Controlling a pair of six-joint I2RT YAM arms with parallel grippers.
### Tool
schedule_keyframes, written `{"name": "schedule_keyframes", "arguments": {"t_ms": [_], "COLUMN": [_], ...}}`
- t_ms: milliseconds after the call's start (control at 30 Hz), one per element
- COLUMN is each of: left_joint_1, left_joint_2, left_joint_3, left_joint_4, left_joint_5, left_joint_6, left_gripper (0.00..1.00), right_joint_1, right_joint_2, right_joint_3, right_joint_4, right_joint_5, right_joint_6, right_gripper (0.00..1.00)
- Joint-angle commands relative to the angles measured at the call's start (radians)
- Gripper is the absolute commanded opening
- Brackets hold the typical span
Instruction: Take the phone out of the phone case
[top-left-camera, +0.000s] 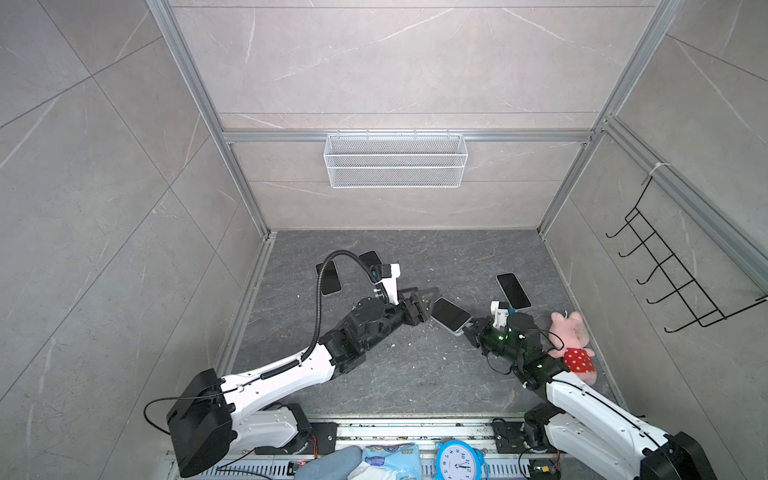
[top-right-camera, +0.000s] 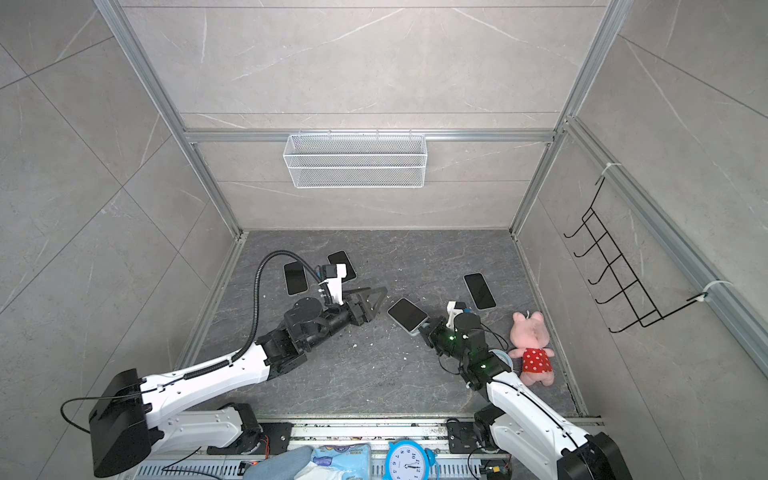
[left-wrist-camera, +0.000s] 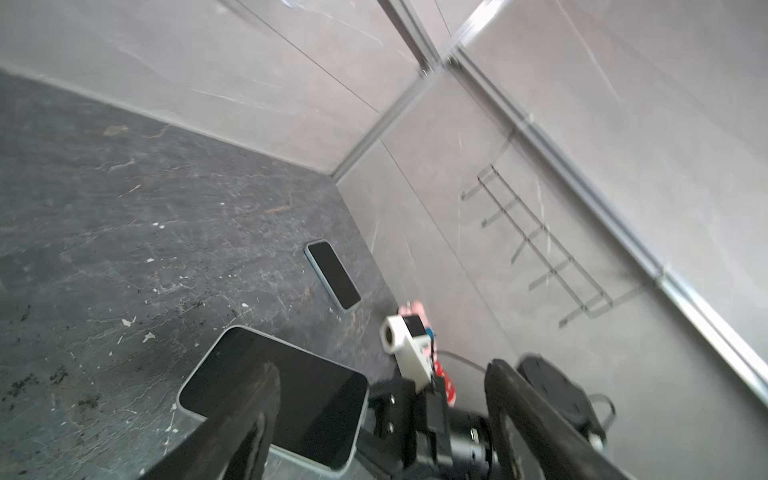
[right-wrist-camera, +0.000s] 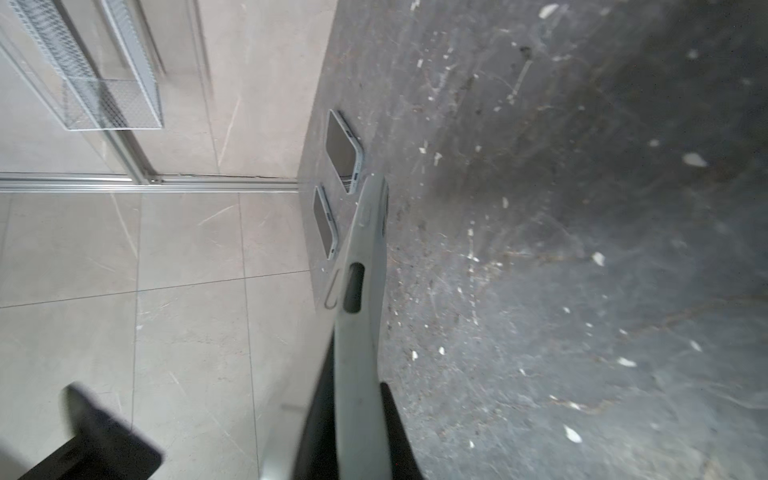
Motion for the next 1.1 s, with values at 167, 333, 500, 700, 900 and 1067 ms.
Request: {"name": "schedule_keyframes", "arguments": {"t_ms": [167,333,500,700,900,1067], "left_joint_1": [-0.148,-0.195,-0.208,-0.208,-0.208,-0.208], "left_joint_2": [0.097,0.192,0.258,0.319,0.354,0.377], "left_joint_3": [0.065,0.11,0.103,0.125,0.132,0.139], "left_joint_4": [-0.346,-0.345,-0.269,-0.229,-0.189,-0.197], "left_joint_5": [0.033,0.011,-0.06,-0.096,-0.131,-0.168], "left_joint_6": [0.468,0.516,0.513,0.513,0.504,0.509], "left_gripper": [0.74,0.74,0.75,0.74,0.73,0.67], "right_joint_1": [0.009,0.021,0.039,0.075,0.114,0.14], "right_joint_2": [-0.02,-0.032,-0.053,-0.084,-0.088,-0.092], "right_joint_3": [-0.03,-0.051,-0.066,-0.083,-0.096,-0.098], "right_joint_4": [0.041,0.04,0.04,0.031,0.045,0.052], "right_joint_5": [-0.006,0.0,0.009,0.035,0.058,0.074], "right_joint_6": [-0.026,-0.019,-0.013,-0.009,-0.001,0.0], "right_gripper": [0.0,0.0,0.0,0.0,0.0,0.0]}}
